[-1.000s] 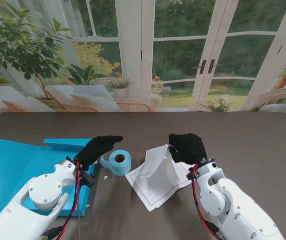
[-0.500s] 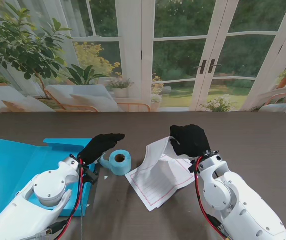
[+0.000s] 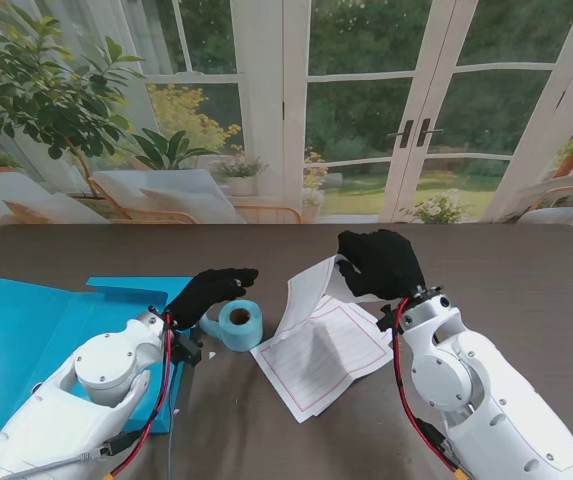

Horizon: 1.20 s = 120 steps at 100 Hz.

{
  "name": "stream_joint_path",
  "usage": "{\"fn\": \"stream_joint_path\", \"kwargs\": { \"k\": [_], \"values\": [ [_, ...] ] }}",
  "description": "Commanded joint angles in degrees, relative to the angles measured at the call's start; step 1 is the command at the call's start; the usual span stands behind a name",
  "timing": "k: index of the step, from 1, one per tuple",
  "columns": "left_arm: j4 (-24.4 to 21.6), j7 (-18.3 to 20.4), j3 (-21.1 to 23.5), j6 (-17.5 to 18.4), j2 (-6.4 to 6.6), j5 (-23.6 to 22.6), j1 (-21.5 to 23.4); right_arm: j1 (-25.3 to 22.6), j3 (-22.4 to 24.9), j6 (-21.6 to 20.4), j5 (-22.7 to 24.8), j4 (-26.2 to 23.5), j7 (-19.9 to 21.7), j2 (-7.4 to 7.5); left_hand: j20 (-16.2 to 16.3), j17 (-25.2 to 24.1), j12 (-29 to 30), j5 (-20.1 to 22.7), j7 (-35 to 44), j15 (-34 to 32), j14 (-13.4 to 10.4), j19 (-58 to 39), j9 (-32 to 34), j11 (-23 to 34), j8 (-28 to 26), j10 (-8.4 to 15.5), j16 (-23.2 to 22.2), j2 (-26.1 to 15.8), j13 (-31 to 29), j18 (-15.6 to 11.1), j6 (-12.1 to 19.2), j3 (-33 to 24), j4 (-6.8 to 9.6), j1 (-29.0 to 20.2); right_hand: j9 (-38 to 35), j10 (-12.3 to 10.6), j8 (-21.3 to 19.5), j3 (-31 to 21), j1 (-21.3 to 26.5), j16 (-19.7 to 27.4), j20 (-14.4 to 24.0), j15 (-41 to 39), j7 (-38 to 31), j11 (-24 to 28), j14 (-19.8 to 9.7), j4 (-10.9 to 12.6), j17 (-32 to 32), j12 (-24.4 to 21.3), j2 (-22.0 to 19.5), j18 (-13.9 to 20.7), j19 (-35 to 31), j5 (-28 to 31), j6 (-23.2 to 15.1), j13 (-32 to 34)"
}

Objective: Peel a label from the label roll, stick it on the side of the file box and file the documents

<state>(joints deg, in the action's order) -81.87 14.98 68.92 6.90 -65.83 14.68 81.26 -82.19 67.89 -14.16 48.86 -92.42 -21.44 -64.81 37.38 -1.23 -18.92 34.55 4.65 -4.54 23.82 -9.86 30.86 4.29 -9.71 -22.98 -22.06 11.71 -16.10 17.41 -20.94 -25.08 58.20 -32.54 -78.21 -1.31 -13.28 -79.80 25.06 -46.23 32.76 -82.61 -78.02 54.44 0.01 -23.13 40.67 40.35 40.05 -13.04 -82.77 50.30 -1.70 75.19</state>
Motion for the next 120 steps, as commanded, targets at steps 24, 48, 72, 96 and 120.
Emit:
{"fn": "stream_joint_path", "kwargs": {
  "k": [24,48,72,96,120],
  "values": [
    [2.44,7.21,-1.33,-0.55,0.53,2.16,-1.83,1.99,-0.38,-0.14,-1.38,-3.46,1.97,-0.43,4.09,0.61,-4.03,-3.13,-1.05,-1.07,-0.05,-2.68,-0.29,1.32,0.25,0.57,-2.66,0.41,-0.36,-1.39,-0.14,2.83,-7.33,11.12,-5.00,2.75,-1.47,-5.42,0.50,-0.72,2.07,-1.78,-2.60,1.72,-8.04,-1.22,21.50,0.89,2.15,0.31,-2.72,0.95,-0.70,0.60],
    [5.69,9.54,-3.47,0.07,0.40,3.33,-4.74,3.10,-1.10,0.13,-2.60,-5.29,2.44,-0.74,7.72,1.96,-6.95,-4.81,-1.21,-2.91,0.32,-4.41,-0.52,1.96,0.15,0.13,-5.88,0.59,-1.73,-1.00,0.43,2.34,-10.60,16.86,-4.97,2.85,-1.51,-5.39,0.61,-0.70,2.27,-1.69,-2.53,1.43,-7.90,-1.22,21.48,0.85,2.19,0.22,-2.63,0.91,-0.56,0.58],
    [9.91,13.39,-5.20,1.67,-0.93,11.12,-7.50,3.56,-1.86,-0.06,-3.21,-6.49,2.73,-0.89,11.81,2.39,-10.24,-2.43,0.51,-5.17,1.67,-5.63,1.41,3.03,-0.74,-1.00,-10.05,3.43,-3.18,-0.29,4.19,0.07,-11.50,17.56,-4.97,2.87,-1.53,-5.38,0.65,-0.62,2.32,-1.50,-2.46,1.15,-7.89,-1.22,21.42,0.81,2.12,0.25,-2.37,0.81,-0.53,0.59],
    [12.63,17.24,-6.75,5.15,-1.40,14.95,-9.14,4.29,-3.13,0.03,-3.54,-5.60,1.85,-1.16,21.10,4.09,-21.49,2.31,4.22,-13.96,1.79,-8.75,5.83,5.71,-4.70,0.39,-19.38,6.82,-4.62,0.12,5.87,-1.26,-11.39,17.70,-4.97,2.80,-1.72,-5.38,0.62,-0.49,2.33,-1.20,-2.42,0.79,-7.87,-1.25,21.35,0.74,2.03,0.32,-2.03,0.47,-0.74,0.59],
    [13.91,18.51,-7.47,7.86,-1.97,17.67,-9.48,4.71,-4.05,-0.02,-3.66,-4.48,1.22,-1.31,28.22,5.61,-28.98,6.00,7.59,-25.45,2.51,-10.36,10.17,7.37,-7.72,1.36,-23.02,10.40,-4.65,1.05,7.37,-2.10,-8.95,13.56,-4.94,2.73,-1.82,-5.37,0.50,-0.41,2.40,-1.04,-2.41,0.43,-8.02,-1.29,21.32,0.66,1.93,0.50,-1.89,0.30,-1.04,0.60]
  ]
}}
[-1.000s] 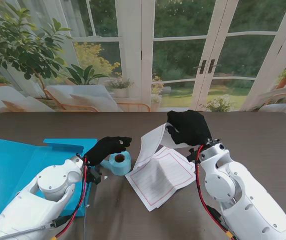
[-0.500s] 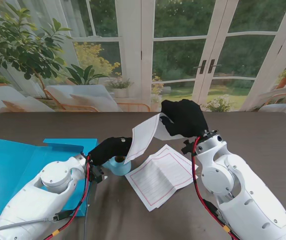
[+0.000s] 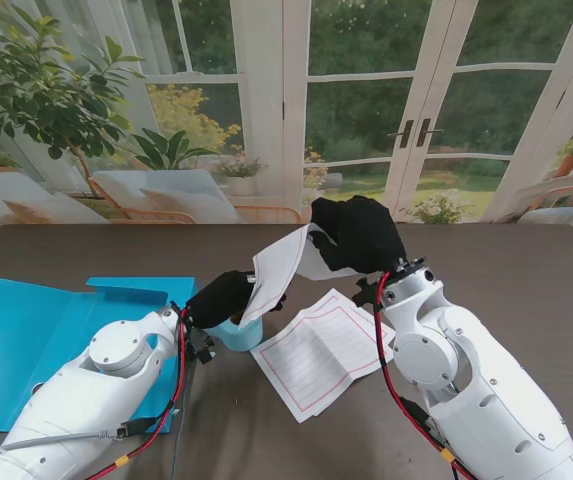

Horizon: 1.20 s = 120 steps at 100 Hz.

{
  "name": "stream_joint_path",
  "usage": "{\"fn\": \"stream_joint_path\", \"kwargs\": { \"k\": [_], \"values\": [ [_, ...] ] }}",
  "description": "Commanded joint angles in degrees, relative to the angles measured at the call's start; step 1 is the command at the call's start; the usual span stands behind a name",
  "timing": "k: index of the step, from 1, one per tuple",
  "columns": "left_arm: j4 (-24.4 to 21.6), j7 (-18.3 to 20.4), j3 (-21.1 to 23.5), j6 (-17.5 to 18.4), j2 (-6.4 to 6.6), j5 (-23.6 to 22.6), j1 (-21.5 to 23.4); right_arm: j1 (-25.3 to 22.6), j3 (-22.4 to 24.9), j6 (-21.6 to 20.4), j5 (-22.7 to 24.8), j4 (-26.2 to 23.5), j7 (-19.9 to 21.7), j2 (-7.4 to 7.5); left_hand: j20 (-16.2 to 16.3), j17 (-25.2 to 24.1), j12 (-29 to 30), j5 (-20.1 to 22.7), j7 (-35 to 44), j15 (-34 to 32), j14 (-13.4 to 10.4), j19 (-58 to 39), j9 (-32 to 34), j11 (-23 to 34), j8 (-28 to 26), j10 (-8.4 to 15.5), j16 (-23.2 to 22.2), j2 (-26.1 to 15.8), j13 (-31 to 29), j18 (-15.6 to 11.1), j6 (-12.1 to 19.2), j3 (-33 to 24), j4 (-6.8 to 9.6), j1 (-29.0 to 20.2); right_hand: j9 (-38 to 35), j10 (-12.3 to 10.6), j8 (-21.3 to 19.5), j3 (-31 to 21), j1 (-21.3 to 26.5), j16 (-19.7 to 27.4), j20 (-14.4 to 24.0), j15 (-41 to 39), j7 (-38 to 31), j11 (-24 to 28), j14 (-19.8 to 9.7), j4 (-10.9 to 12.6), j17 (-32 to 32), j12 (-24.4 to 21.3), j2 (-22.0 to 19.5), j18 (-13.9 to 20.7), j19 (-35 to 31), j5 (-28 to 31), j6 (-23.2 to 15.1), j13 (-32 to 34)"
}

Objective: Peel a label from the label roll, stick it on the side of the file box and file the documents

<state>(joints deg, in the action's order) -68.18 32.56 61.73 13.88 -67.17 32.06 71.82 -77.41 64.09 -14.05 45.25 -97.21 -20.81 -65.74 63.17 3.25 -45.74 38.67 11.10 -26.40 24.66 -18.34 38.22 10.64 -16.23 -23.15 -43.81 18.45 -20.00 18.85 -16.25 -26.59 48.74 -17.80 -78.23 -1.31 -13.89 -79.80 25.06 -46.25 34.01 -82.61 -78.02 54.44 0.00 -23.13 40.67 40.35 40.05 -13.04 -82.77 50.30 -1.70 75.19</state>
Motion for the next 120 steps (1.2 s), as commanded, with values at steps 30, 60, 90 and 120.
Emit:
{"fn": "stream_joint_path", "kwargs": {
  "k": [30,60,90,120],
  "values": [
    [2.29,-2.09,-1.82,5.24,-1.98,1.83,-0.68,-0.36,-0.15,-0.49,-0.77,1.63,0.44,-0.45,-3.44,1.56,-18.15,3.73,37.49,-26.45,3.88,-46.85,16.65,21.23,-14.22,4.92,-8.24,10.14,-15.14,4.18,-3.70,-3.80,13.95,-12.63,-4.93,2.96,-1.20,-5.36,0.64,-0.35,1.15,-1.00,-2.43,0.08,-7.56,-1.28,21.21,0.60,1.97,0.29,-1.58,0.18,-1.12,0.58],
    [4.09,-3.92,-3.20,7.40,-3.47,4.11,-1.36,-0.61,-0.15,-0.66,-1.04,2.04,0.23,-0.49,-11.08,11.29,-23.60,5.10,63.12,-33.71,3.72,-56.73,25.75,30.93,-14.52,7.94,-7.28,17.34,-26.25,10.13,-1.06,-11.69,14.66,-16.16,-4.93,3.10,-1.18,-5.34,0.69,-0.27,1.19,-0.92,-2.43,-0.15,-7.36,-1.27,21.18,0.59,1.98,0.19,-1.37,0.17,-1.12,0.57],
    [3.68,-8.15,-3.58,10.61,-4.59,5.91,-0.26,-0.46,0.25,-0.91,-1.01,3.58,0.01,-0.45,-11.82,33.52,-23.68,14.72,70.19,-42.93,0.18,-67.57,40.39,37.08,-14.17,13.72,-2.92,19.44,-46.71,19.29,-0.67,-14.53,21.37,-20.60,-4.93,3.12,-1.13,-5.34,0.65,-0.15,1.19,-0.80,-2.33,-0.48,-7.21,-1.29,21.11,0.54,1.87,0.19,-1.11,-0.02,-1.33,0.57],
    [0.51,-9.44,-2.49,11.53,-3.75,5.49,1.97,-0.19,0.44,-1.22,-0.77,5.22,-0.28,-0.38,-13.88,41.10,-19.06,16.77,70.98,-47.84,-1.64,-74.51,40.64,46.60,-12.35,15.27,-2.11,20.63,-52.41,19.92,-4.26,-15.97,24.36,-22.58,-3.87,3.71,-0.99,-4.74,0.08,0.84,0.23,0.84,-2.09,-2.28,-4.91,-1.35,19.98,0.03,0.84,-0.13,1.50,-1.67,-3.12,0.49]
  ]
}}
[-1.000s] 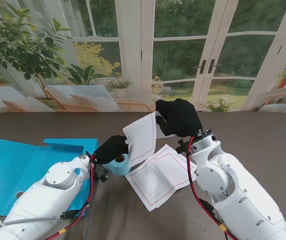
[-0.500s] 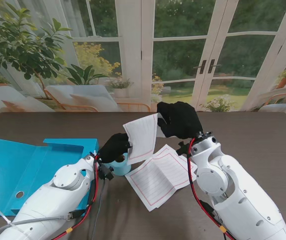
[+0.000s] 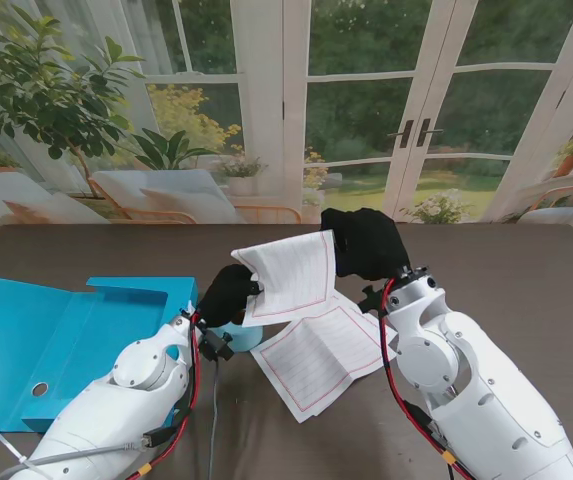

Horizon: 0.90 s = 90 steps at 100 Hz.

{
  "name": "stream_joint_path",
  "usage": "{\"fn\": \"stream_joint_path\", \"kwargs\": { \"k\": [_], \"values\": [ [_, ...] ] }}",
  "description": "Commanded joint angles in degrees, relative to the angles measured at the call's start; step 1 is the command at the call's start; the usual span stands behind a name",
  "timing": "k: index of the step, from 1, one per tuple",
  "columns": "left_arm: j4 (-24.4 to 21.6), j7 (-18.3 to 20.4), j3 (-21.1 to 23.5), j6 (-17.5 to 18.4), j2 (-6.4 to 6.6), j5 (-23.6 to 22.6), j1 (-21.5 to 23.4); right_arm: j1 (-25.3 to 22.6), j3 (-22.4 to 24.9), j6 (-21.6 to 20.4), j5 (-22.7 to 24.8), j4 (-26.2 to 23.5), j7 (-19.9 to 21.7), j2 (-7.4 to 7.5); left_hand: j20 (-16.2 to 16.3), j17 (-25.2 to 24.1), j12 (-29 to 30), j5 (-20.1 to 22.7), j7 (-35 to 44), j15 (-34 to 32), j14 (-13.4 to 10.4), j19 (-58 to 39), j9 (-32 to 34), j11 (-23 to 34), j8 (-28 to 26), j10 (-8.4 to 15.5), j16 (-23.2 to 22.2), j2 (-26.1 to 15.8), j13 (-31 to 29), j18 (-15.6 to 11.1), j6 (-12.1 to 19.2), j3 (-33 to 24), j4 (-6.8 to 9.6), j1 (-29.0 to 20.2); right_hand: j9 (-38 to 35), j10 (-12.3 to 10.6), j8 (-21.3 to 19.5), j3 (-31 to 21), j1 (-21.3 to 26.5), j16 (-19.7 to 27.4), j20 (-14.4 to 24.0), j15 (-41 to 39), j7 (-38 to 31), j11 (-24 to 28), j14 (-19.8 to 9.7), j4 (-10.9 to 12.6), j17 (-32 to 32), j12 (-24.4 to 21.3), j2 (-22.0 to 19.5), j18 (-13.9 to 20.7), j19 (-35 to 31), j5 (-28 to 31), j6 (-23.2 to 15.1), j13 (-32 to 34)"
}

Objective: Peel a label from the label roll, stick it on the side of the file box and file the documents

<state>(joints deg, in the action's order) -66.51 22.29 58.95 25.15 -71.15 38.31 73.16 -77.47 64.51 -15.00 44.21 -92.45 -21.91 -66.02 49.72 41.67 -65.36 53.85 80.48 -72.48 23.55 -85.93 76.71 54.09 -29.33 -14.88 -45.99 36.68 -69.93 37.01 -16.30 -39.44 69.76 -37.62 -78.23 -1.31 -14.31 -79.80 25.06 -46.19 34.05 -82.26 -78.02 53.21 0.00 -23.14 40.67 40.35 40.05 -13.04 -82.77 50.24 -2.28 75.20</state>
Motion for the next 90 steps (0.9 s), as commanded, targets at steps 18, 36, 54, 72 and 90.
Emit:
{"fn": "stream_joint_path", "kwargs": {
  "k": [18,36,54,72,90],
  "values": [
    [-3.51,0.14,1.56,0.48,1.24,-2.47,2.39,-0.28,0.26,-0.24,0.17,1.02,1.21,-0.01,-0.77,2.79,0.91,1.31,1.69,-2.04,-0.44,-7.22,2.07,3.75,1.27,6.94,0.29,2.21,-2.43,1.63,-5.42,-4.09,4.25,-3.25,2.80,4.26,1.57,1.01,0.21,6.08,0.55,9.08,-0.68,-3.92,1.95,0.13,11.74,-1.43,-4.66,-2.66,4.82,-6.20,-5.74,0.22],
    [-5.32,-0.90,3.14,0.79,1.92,-3.78,4.18,-0.42,0.42,-0.36,-0.11,1.45,1.41,0.01,-1.08,2.76,0.67,0.96,2.03,-2.15,-0.16,-7.36,2.04,4.21,1.97,6.79,0.42,1.84,-2.39,1.50,-6.87,-5.13,5.02,-3.63,8.59,4.73,4.61,3.03,0.37,12.18,-0.66,22.58,3.39,-7.63,5.70,1.05,5.12,-4.68,-5.52,-3.55,6.30,-9.97,-5.28,-0.14],
    [-6.62,-1.64,4.38,0.67,2.27,-4.42,5.44,-0.59,0.57,-0.73,0.32,1.72,2.11,0.27,-1.28,2.91,0.50,0.70,2.52,-2.35,-0.08,-7.63,2.05,4.45,2.37,6.79,0.29,1.36,-2.36,1.24,-7.82,-5.79,5.37,-3.65,20.14,5.75,1.76,1.97,-6.25,15.07,-3.38,39.24,14.83,-8.19,7.85,7.13,-3.18,-7.77,-7.72,-3.67,9.63,-19.83,-0.42,-4.41],
    [-7.44,-1.75,5.19,0.67,2.48,-4.50,6.22,-0.83,0.91,-0.15,0.52,1.42,4.25,0.69,-1.47,2.92,0.41,0.44,2.67,-2.39,0.06,-7.74,2.05,4.60,2.68,6.65,0.18,1.13,-2.34,1.20,-8.48,-6.38,5.61,-3.78,33.92,7.99,-6.73,2.45,-9.34,18.22,-5.71,48.69,22.62,-9.16,11.28,14.37,-12.73,-10.91,-8.50,-3.97,14.96,-27.40,1.28,-18.44],
    [-8.33,-1.93,5.84,0.65,2.55,-4.13,6.78,-0.79,1.21,0.87,0.60,1.35,6.09,1.02,-1.59,2.88,0.36,0.27,2.84,-2.47,0.13,-7.76,2.06,4.70,2.80,6.67,0.06,0.97,-2.33,1.26,-8.89,-6.65,5.66,-3.72,42.18,9.26,-5.94,3.75,-10.04,21.52,-7.25,51.61,24.81,-9.27,12.91,14.33,-19.35,-13.11,-7.85,-3.51,19.00,-32.01,1.81,-28.13]
  ]
}}
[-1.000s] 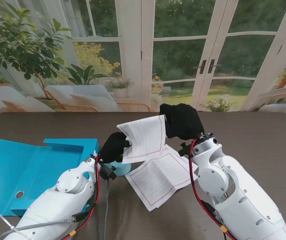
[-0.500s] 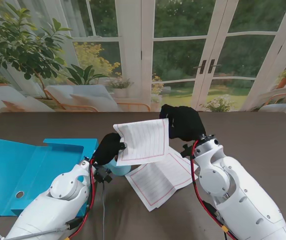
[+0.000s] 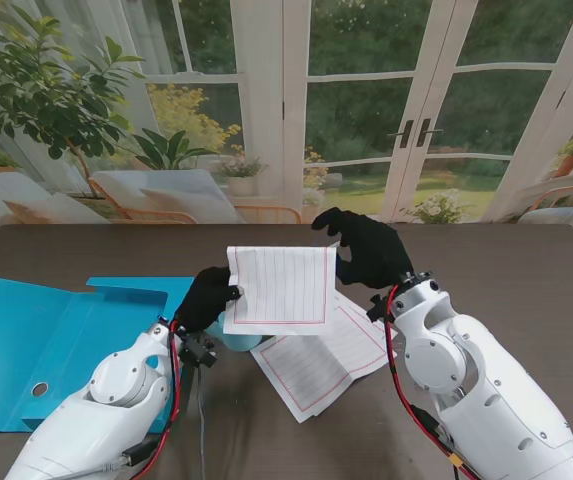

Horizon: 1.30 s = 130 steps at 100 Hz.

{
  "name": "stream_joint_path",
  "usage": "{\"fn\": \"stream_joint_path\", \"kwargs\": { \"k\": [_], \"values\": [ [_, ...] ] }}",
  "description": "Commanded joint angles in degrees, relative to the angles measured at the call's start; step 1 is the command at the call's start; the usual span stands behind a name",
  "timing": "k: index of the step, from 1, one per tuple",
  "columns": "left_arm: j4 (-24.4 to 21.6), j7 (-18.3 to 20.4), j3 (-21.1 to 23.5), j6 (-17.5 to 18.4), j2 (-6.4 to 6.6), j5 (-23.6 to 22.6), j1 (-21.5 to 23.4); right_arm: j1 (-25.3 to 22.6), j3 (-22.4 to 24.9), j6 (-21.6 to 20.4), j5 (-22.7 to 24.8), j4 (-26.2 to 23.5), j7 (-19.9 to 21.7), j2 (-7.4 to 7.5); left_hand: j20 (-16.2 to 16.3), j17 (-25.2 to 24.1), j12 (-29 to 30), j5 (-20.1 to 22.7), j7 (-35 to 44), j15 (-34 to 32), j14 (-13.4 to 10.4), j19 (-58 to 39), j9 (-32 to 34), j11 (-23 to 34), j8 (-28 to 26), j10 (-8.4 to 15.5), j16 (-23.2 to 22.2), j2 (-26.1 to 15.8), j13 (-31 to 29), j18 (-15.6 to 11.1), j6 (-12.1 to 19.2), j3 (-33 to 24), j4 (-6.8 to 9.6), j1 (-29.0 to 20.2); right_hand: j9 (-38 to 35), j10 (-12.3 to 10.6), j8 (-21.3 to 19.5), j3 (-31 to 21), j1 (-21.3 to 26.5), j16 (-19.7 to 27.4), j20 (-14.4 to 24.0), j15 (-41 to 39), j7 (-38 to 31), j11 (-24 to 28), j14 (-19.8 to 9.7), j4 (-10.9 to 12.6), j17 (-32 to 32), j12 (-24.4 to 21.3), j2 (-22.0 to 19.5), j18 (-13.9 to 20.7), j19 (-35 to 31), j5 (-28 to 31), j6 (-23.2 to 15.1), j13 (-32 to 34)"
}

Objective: Peel a label from the label roll, stick it on the side of the file box and file the documents

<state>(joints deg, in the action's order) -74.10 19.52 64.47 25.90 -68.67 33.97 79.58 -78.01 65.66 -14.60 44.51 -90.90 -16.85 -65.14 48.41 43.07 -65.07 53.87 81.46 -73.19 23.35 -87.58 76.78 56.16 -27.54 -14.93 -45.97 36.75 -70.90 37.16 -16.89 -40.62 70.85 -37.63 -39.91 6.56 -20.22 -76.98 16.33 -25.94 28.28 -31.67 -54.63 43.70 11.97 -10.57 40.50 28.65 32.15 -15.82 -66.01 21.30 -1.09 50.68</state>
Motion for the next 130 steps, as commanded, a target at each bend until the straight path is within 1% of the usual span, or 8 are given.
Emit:
{"fn": "stream_joint_path", "kwargs": {
  "k": [1,7,24,45,63,91,117,130],
  "values": [
    [-0.81,0.83,0.36,-0.12,0.09,0.20,0.40,-0.23,0.08,0.52,0.31,-0.18,1.09,0.15,-0.29,1.48,0.07,0.28,1.89,-1.76,0.31,-6.11,1.99,2.64,1.00,6.74,0.04,0.92,-1.37,1.11,-8.32,-5.48,4.57,-3.72,4.29,1.41,0.02,1.06,-1.31,1.41,-1.56,1.19,1.53,0.15,0.96,1.75,-19.54,-1.51,0.02,-0.73,2.45,-3.34,0.62,-4.08],
    [-1.21,0.86,0.68,-0.29,0.20,0.10,0.66,-0.12,0.20,0.83,0.41,-0.12,1.41,0.22,-0.33,1.48,0.08,0.19,1.93,-1.76,0.27,-6.11,1.99,2.65,1.04,6.71,0.02,0.90,-1.37,1.14,-8.36,-5.49,4.53,-3.66,7.51,1.61,0.46,2.58,-1.19,2.56,-2.23,2.62,2.28,-0.57,1.38,1.71,-21.94,-2.32,-0.11,-0.52,4.20,-5.20,0.56,-7.48],
    [-2.12,0.38,1.54,-0.44,0.33,-0.12,1.29,0.19,0.87,1.02,0.51,-0.02,3.43,0.61,-0.40,1.47,0.10,0.15,1.99,-1.71,0.31,-6.13,1.99,2.68,1.11,6.69,0.00,0.77,-1.36,1.15,-8.55,-5.76,4.62,-3.73,13.00,1.47,2.20,5.67,-1.79,5.91,-3.92,7.10,4.58,-2.48,2.58,1.34,-25.71,-4.79,4.02,-0.99,8.90,-8.97,-0.34,-13.49],
    [-3.11,0.08,2.35,-0.26,0.37,0.37,1.73,0.53,1.62,1.61,0.95,0.20,6.03,1.14,-0.49,1.37,0.05,0.00,2.13,-1.68,0.27,-6.11,1.97,2.71,1.11,6.72,-0.04,0.61,-1.37,1.08,-8.83,-5.98,4.63,-3.67,19.42,2.97,4.41,8.05,-2.85,9.22,-5.80,13.00,7.42,-5.56,3.86,0.85,-29.50,-7.50,7.49,-1.34,14.73,-13.78,-0.04,-19.51],
    [-4.56,0.03,3.50,-0.46,0.74,-0.14,2.61,0.78,2.19,2.78,0.84,0.63,6.89,1.25,-0.54,1.36,0.00,-0.15,2.18,-1.67,0.27,-6.13,1.96,2.69,1.14,6.72,-0.07,0.48,-1.37,1.08,-8.85,-6.03,4.56,-3.60,20.88,3.15,5.50,8.94,-3.05,10.15,-6.19,14.76,8.42,-5.88,4.26,0.71,-30.29,-8.27,8.32,-1.53,16.90,-15.41,0.30,-20.65],
    [-8.39,-1.05,6.78,-1.23,1.38,-1.30,5.24,0.47,3.98,2.80,0.08,0.97,8.62,1.51,-0.62,1.21,-0.03,-0.25,2.22,-1.64,0.28,-6.08,1.96,2.60,1.17,6.61,-0.09,0.38,-1.37,0.97,-9.06,-6.30,4.63,-3.65,21.13,2.82,6.34,9.58,-3.34,10.34,-6.09,15.69,8.89,-6.41,4.27,0.45,-31.17,-8.79,9.55,-1.43,18.94,-15.63,0.31,-21.28],
    [-15.74,-1.68,13.28,-3.84,2.88,-5.74,10.02,-2.09,6.52,1.49,-2.16,-0.87,8.31,1.27,-0.68,0.98,-0.28,-0.38,2.31,-1.61,0.29,-5.92,1.91,2.59,1.16,6.59,-0.11,0.33,-1.37,1.02,-9.10,-6.25,4.50,-3.53,17.76,2.73,7.21,10.01,-3.06,9.68,-4.98,15.12,10.05,-6.93,4.18,0.65,-30.62,-8.90,8.34,-1.06,19.83,-12.36,-0.97,-19.55],
    [-19.87,-0.47,18.70,-7.32,3.85,-8.91,13.04,-3.34,7.59,0.08,-3.55,-1.88,8.61,1.20,-0.74,0.55,-0.39,-0.76,2.40,-1.56,0.29,-5.65,1.89,2.48,1.13,6.67,-0.11,0.12,-1.37,0.92,-9.05,-6.22,4.39,-3.43,16.32,2.43,7.23,10.12,-3.02,9.44,-4.56,14.83,10.13,-7.02,4.30,0.77,-30.13,-8.81,7.46,-1.02,19.94,-11.29,-1.57,-18.54]
  ]
}}
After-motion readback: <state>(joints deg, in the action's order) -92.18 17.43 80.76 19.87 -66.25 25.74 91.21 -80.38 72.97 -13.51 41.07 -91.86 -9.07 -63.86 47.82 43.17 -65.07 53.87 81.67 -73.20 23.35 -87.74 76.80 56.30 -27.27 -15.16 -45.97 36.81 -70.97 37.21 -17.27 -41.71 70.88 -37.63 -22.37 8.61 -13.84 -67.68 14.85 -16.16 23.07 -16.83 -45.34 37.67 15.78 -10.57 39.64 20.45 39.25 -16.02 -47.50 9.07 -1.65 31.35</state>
